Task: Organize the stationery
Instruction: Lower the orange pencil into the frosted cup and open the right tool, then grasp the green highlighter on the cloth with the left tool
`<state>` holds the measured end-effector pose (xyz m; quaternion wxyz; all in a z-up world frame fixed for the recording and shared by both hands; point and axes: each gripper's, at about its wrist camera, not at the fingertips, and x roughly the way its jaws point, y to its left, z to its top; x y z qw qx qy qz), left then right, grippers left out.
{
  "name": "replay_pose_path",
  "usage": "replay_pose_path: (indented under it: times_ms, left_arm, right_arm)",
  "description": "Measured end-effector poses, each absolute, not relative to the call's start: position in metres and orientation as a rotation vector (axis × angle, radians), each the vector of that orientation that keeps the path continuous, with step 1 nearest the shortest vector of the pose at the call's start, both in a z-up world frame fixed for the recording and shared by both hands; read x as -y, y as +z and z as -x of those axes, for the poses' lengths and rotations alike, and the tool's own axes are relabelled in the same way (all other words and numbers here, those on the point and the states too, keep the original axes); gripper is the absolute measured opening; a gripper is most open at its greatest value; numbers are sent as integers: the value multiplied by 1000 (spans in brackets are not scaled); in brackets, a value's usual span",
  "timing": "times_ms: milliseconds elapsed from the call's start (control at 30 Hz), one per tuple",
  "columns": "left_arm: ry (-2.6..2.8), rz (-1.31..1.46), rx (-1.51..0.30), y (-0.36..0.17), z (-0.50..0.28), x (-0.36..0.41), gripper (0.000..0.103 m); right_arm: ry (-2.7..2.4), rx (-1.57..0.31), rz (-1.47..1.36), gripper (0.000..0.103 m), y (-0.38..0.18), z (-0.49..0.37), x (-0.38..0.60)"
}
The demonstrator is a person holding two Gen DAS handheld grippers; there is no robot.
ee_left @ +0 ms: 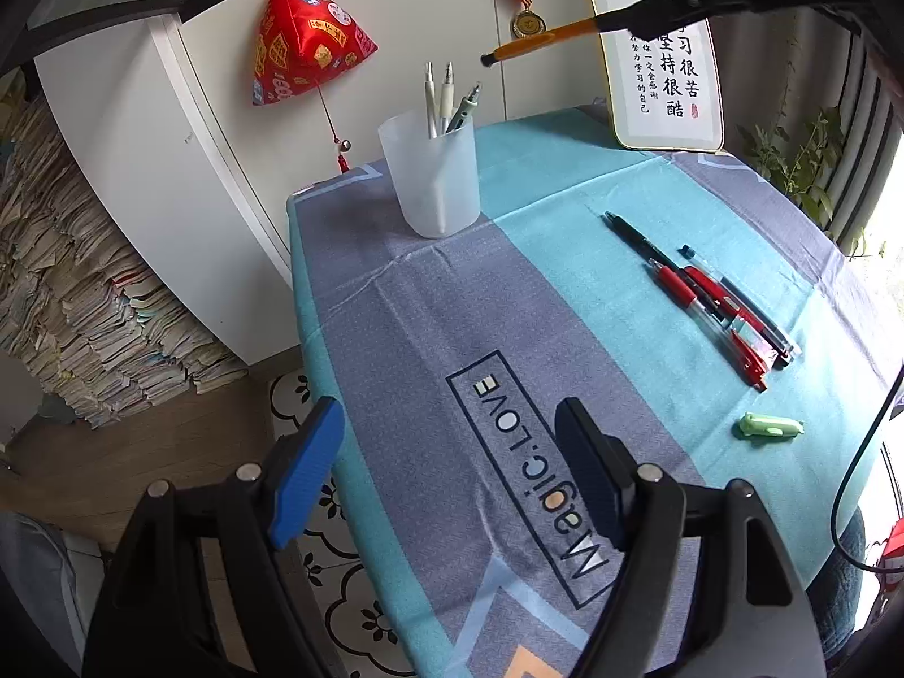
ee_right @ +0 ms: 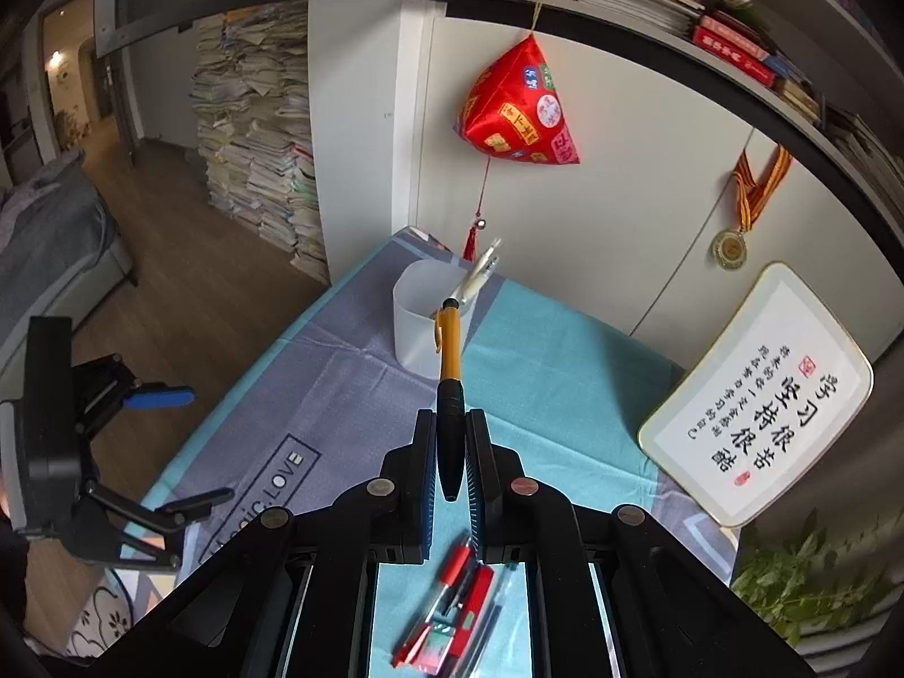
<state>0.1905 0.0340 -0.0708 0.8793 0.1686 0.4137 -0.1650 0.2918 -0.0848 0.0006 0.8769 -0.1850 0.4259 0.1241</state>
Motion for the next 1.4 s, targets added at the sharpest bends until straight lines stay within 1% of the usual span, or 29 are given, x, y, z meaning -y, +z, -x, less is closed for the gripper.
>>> replay_pose_path:
  times_ms: [100,233,300,500,733,767,833,900,967,1200,1400]
  left_arm:
    - [-333,-349,-858,-71,-191,-40,76]
    - [-348,-304,-859,-71,-188,-49,76]
    - [-345,-307,-854,-73,-187,-51,78]
    - [-343,-300,-886,-82,-187,-54,79]
    - [-351,-291,-903,-85,-189,-54,79]
    - [-353,-291,-904,-86,-189,-54,79]
    - [-346,-296,-901,-87,-189,-53,79]
    - [-333,-284,-904,-89,-190,-53,79]
    - [-341,-248,-921,-91,-192,-54,79]
    - [-428,-126,-956,-93,-187,-43,79]
    - [-469,-152,-972,-101,-167,-9,79]
  right_arm:
    - [276,-949,387,10,-10,-316,72]
    - [260,-976,388,10,-19,-345,59]
    - [249,-990,389,10,-24,-358,55]
    - [216,-1035,345,10,-46,-389,52]
    - [195,-989,308,10,-54,-396,50]
    - [182,-971,318,12,-53,-395,49]
    - [167,-939,322,20,-49,-392,49]
    - [169,-912,307,40,-43,-384,53]
    - [184,-893,307,49,-39,-373,57]
    - [164,-882,326,51,-39,-321,95]
    - [133,-925,255,52,-61,-265,148]
